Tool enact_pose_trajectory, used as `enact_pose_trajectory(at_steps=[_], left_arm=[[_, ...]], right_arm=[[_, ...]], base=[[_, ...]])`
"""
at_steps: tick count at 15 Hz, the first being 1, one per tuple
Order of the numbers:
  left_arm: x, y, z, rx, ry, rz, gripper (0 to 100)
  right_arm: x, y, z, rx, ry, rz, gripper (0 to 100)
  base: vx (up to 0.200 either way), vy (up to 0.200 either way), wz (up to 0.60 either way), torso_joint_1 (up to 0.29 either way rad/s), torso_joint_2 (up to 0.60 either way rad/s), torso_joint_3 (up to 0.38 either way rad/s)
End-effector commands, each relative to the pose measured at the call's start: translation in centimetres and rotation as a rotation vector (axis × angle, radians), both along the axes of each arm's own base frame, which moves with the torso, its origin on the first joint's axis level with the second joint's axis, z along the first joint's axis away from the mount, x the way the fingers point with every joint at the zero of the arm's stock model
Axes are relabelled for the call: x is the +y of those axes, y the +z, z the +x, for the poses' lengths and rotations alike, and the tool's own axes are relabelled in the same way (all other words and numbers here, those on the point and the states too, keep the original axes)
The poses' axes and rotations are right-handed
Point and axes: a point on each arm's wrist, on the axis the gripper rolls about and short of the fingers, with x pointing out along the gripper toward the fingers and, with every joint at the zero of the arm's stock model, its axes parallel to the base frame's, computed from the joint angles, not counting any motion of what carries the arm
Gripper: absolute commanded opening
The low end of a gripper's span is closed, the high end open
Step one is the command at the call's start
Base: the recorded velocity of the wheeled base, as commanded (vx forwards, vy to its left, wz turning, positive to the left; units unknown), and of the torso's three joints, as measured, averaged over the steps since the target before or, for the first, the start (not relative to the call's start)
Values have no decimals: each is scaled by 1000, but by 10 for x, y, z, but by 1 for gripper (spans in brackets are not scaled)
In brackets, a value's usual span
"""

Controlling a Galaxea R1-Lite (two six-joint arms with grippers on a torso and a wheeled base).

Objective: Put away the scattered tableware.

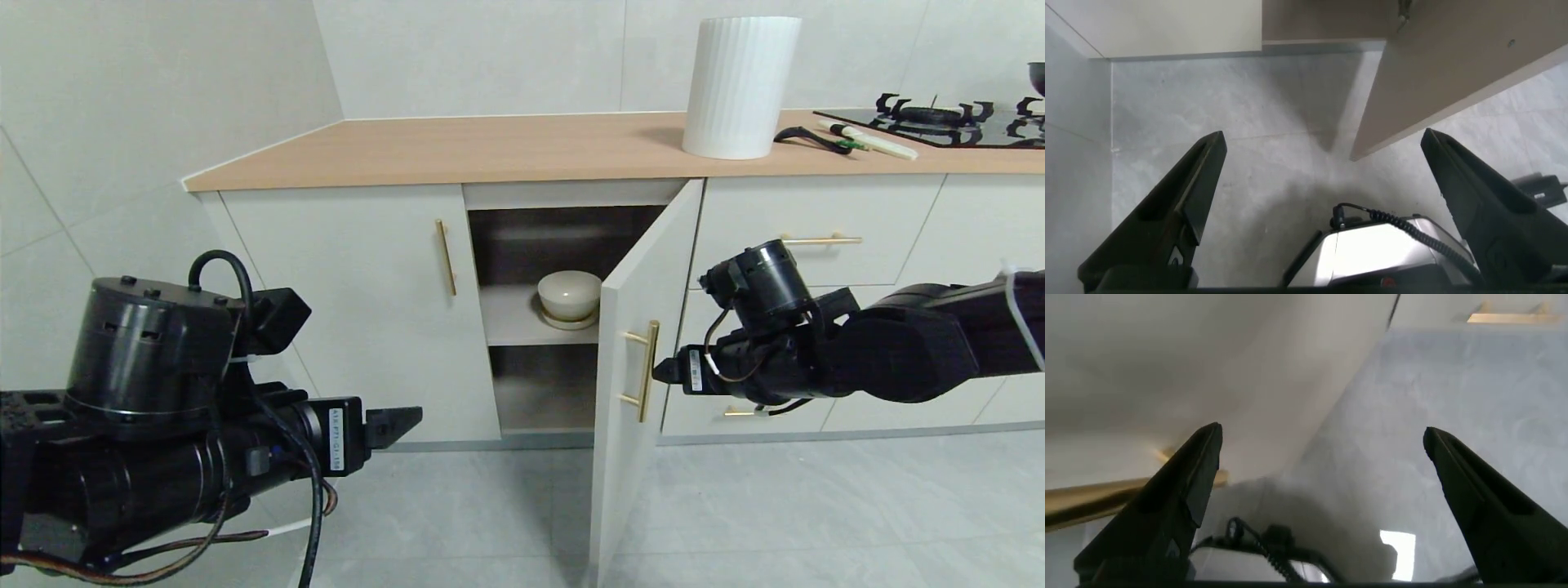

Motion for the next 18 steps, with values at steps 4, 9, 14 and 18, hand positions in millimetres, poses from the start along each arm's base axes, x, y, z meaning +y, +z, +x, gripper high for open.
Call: enact_pose_trajectory(at_steps=[4,9,14,18], left_arm=[[-1,-2,1,6,1,3,100],[-1,-3,0,14,-6,11,100],[-1,-5,1,21,-6,14,100],[-1,-5,2,19,-6,13,100]], right_arm=[[-2,-16,11,31,-9,25,100],[-3,-24,19,7,-12,78,100],[7,-36,30,-25,-47,164,100],[22,-40,41,-100,-69,289,100]], base=[[0,0,0,0,0,0],[0,0,0,0,0,0],[160,0,0,-1,1,1],[200,0,0,1,2,0]])
